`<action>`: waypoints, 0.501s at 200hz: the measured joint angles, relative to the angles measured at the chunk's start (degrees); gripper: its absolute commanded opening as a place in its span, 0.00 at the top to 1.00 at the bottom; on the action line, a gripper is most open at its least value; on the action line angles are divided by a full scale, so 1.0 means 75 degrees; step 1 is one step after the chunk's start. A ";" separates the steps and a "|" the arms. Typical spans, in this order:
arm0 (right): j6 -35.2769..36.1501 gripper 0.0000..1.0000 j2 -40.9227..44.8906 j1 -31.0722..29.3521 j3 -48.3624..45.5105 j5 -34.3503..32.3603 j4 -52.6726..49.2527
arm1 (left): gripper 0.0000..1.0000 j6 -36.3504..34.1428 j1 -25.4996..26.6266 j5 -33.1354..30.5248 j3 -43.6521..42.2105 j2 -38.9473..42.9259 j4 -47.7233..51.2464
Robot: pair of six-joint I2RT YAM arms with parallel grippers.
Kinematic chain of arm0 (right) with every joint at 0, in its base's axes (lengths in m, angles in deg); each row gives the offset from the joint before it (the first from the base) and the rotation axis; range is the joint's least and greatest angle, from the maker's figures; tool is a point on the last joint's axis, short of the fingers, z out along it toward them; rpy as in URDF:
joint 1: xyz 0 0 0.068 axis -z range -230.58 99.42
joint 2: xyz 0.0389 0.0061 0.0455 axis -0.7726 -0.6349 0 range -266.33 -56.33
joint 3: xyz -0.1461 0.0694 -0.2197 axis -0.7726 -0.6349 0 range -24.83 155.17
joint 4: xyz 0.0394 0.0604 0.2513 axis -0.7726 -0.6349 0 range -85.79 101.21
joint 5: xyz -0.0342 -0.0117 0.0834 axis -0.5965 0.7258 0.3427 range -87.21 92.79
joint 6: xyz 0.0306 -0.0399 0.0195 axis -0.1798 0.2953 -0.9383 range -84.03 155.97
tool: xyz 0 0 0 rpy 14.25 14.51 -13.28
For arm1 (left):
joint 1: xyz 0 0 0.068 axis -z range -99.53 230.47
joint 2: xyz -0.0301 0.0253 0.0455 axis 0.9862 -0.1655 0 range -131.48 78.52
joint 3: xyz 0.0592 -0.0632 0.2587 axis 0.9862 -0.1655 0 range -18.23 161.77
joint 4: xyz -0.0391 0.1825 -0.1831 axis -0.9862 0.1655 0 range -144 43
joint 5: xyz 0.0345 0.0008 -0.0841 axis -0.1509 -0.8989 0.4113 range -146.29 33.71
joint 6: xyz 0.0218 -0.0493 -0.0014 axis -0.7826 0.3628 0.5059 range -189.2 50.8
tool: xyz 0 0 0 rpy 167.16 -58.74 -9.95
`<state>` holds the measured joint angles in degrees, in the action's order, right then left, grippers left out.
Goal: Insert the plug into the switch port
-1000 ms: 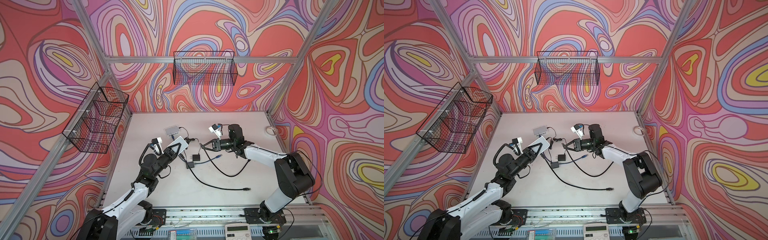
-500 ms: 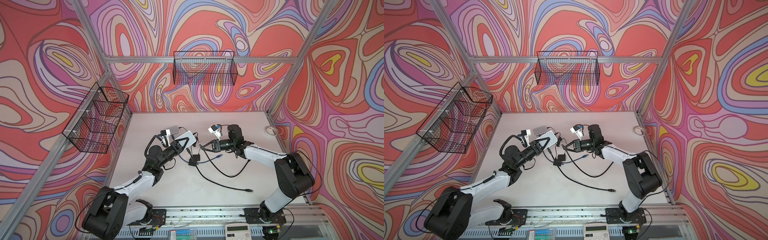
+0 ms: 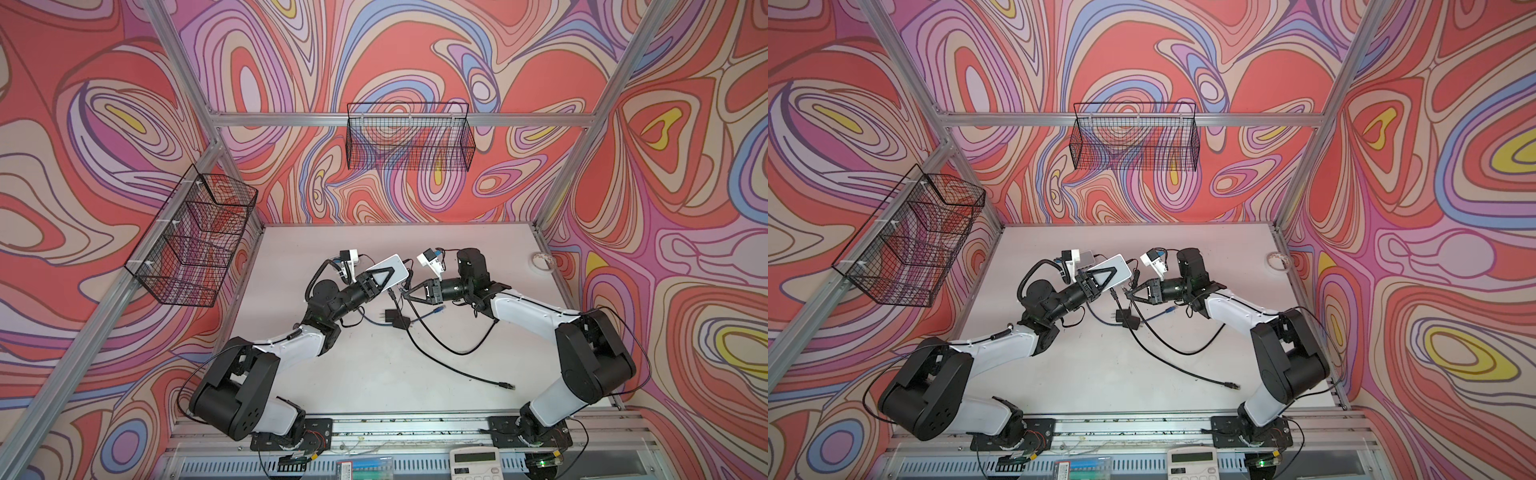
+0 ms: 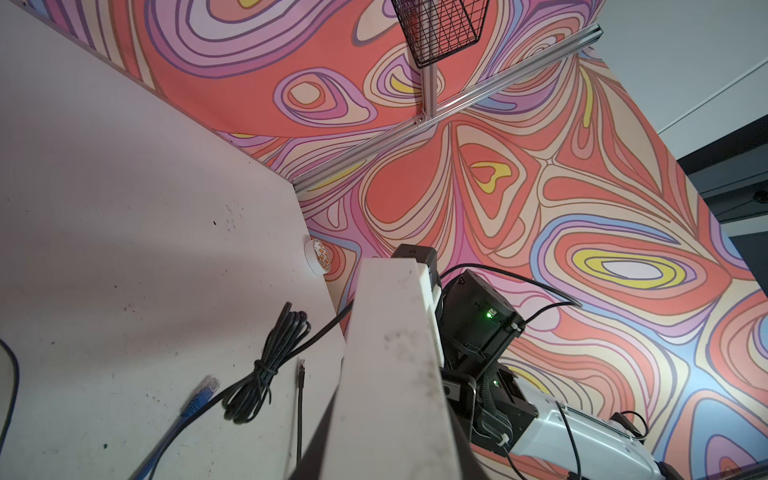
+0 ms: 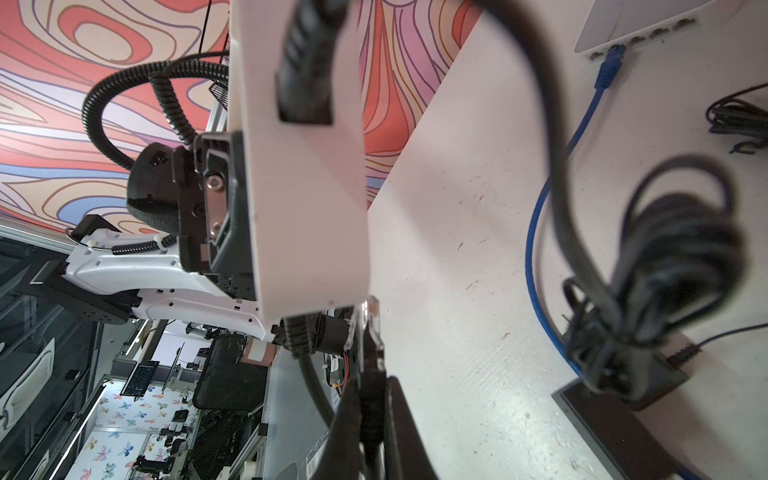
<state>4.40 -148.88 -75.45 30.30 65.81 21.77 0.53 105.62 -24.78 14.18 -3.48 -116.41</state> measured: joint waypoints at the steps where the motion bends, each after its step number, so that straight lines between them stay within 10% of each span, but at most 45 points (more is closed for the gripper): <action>1: 0.0000 1.00 0.0003 0.0000 0.0000 0.0000 -0.0003 | 1.00 0.0000 0.0000 0.0000 0.0000 0.0000 0.0000; 100: 0.0160 1.00 0.0472 0.0187 0.0003 -0.0050 -0.0332 | 1.00 0.0023 0.0000 0.0169 0.0087 -0.0306 -0.0131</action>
<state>5.60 -145.34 -74.05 30.32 65.44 19.28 0.71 105.62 -23.51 14.83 -5.78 -117.39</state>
